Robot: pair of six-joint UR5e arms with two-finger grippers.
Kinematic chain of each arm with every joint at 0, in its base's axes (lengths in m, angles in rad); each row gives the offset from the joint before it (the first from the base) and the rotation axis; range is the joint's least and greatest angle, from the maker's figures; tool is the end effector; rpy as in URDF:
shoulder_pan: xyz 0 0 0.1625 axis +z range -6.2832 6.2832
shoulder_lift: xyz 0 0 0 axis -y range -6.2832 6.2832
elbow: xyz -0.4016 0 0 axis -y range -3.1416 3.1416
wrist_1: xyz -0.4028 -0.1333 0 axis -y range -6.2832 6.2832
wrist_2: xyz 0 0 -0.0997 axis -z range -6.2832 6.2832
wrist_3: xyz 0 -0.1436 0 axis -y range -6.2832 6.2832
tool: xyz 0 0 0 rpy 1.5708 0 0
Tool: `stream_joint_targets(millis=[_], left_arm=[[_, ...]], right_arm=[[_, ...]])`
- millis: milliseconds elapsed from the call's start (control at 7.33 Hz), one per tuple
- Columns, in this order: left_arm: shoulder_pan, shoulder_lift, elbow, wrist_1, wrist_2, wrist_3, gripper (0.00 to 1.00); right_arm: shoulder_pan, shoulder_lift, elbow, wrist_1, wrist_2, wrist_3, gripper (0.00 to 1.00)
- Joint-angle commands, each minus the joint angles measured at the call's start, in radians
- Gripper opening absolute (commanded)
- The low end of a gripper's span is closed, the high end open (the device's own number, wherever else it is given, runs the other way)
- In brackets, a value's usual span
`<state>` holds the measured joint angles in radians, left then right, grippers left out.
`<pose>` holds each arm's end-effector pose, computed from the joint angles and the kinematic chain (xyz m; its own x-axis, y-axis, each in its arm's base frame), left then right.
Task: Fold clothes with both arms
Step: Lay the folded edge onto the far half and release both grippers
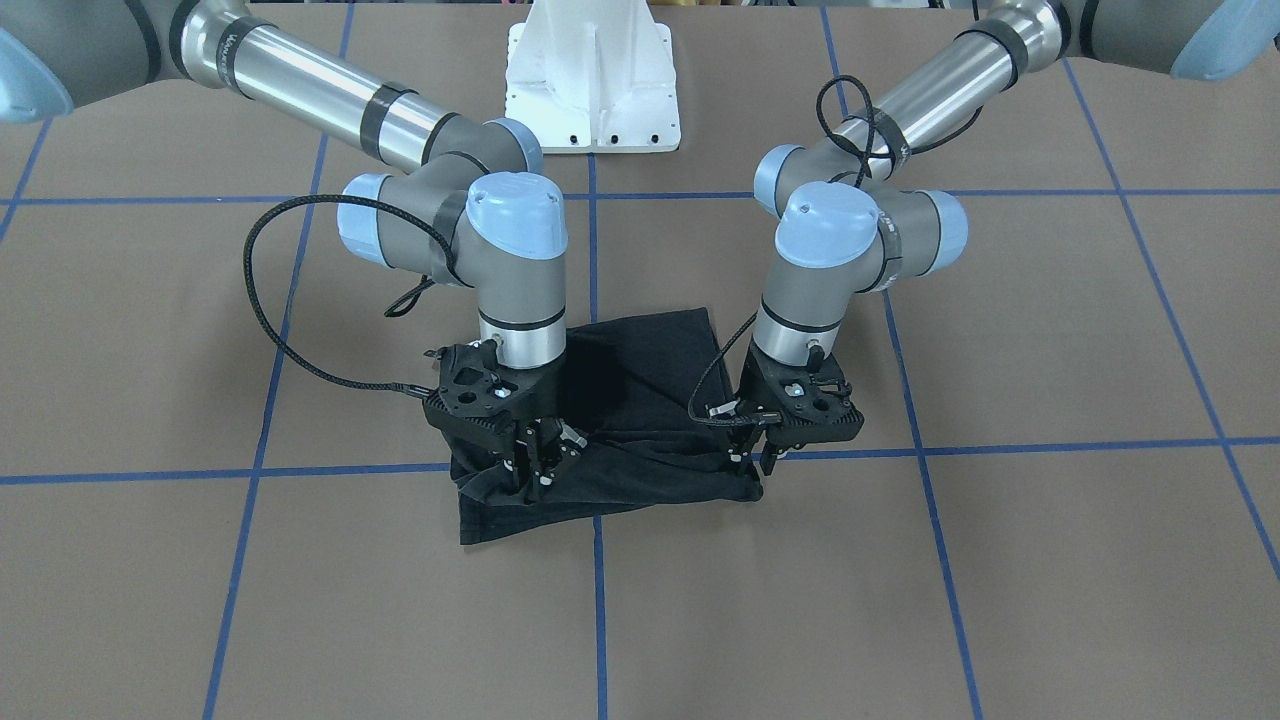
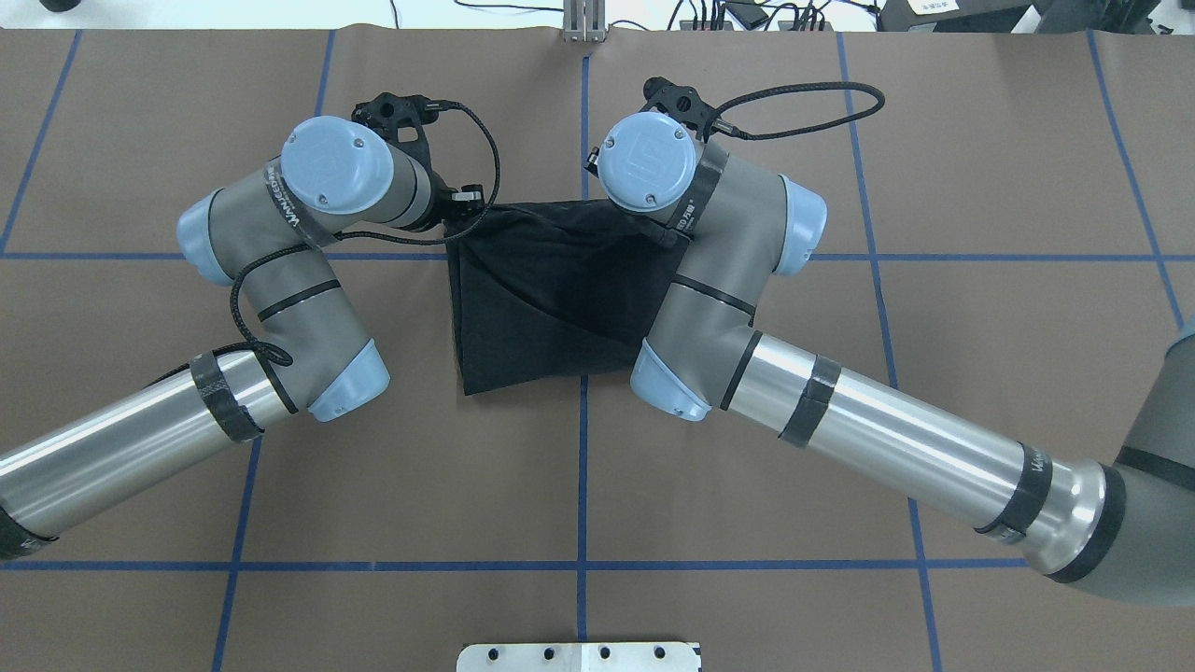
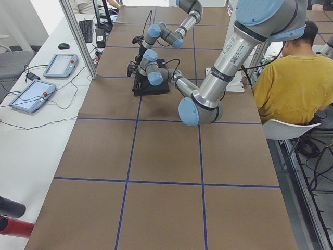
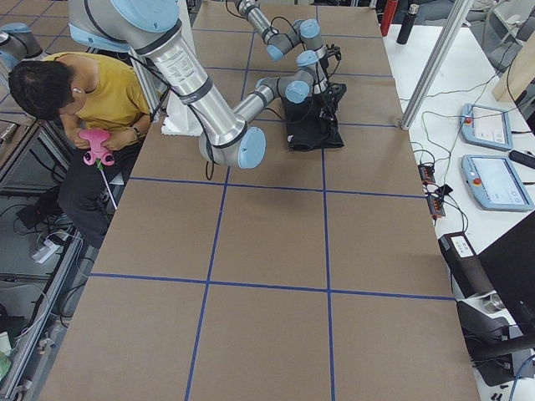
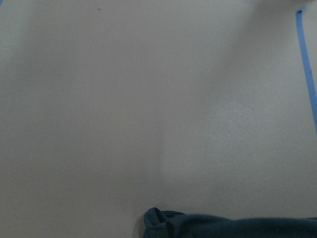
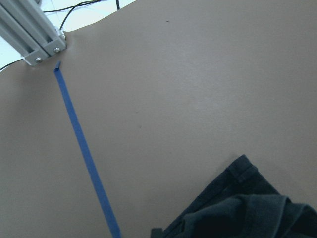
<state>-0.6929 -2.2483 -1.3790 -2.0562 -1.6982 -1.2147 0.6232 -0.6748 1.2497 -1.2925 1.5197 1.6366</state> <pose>0.5280 -0.5879 0.2854 0.5997 -0.0485 -0.7987 0.3668 0.9038 0.2206 -0.5880 -0.5958 0.2136 0.4924 0.4348 0.7540 -0.6479 0.7616 -0.0160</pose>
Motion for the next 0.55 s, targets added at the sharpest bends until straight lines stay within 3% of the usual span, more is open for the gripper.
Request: stream_joint_targets(millis=[0, 409], left_arm=[[-0.005, 0.001, -0.055, 0.001, -0.009, 0.068, 1.00], [-0.037, 0.038, -0.097, -0.005, -0.073, 0.193, 1.00]], right_arm=[[0.045, 0.046, -0.024, -0.001, 0.144, -0.098, 1.00], [0.018, 0.046, 0.036, -0.016, 0.174, -0.116, 1.00]])
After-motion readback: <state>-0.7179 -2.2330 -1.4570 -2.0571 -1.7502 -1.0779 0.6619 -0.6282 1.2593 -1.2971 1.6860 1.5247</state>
